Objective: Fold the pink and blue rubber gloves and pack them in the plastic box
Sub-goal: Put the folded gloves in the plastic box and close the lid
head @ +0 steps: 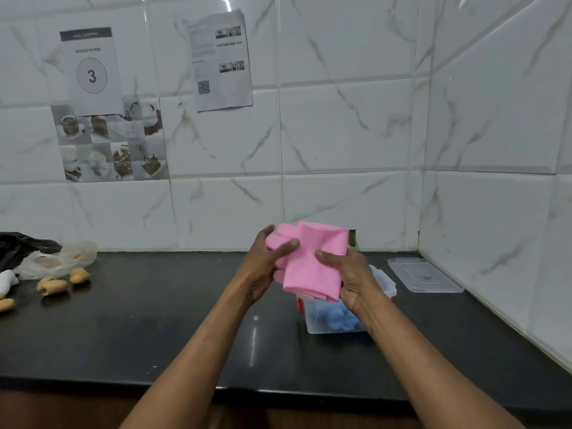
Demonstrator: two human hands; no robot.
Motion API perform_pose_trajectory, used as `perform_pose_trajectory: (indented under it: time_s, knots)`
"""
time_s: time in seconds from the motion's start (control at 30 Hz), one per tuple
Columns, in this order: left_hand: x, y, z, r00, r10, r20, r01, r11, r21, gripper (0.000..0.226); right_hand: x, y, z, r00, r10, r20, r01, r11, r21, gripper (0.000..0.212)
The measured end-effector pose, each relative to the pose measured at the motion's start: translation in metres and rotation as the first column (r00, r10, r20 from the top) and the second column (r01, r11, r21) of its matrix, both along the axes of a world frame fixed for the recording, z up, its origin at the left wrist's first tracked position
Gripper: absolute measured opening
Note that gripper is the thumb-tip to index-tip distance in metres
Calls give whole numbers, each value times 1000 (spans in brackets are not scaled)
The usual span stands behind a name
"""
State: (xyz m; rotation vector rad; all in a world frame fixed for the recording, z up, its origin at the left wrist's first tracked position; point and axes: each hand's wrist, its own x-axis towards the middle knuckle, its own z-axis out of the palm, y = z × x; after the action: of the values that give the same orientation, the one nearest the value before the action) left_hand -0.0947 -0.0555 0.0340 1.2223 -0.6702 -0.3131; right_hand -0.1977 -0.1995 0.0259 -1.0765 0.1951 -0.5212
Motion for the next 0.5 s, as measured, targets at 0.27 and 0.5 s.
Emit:
perform_pose_trajectory:
  time_s: [0.27, 0.5]
  knots:
    - [-39, -21, -24, 900, -341, -273, 309, 939, -153, 67, 0, 1, 5, 932, -172, 320, 98, 967, 234, 58]
    - [-26, -40, -19, 995, -36, -91, 17, 980, -197, 40, -12, -16, -7, 931, -33, 364, -25, 988, 155, 62]
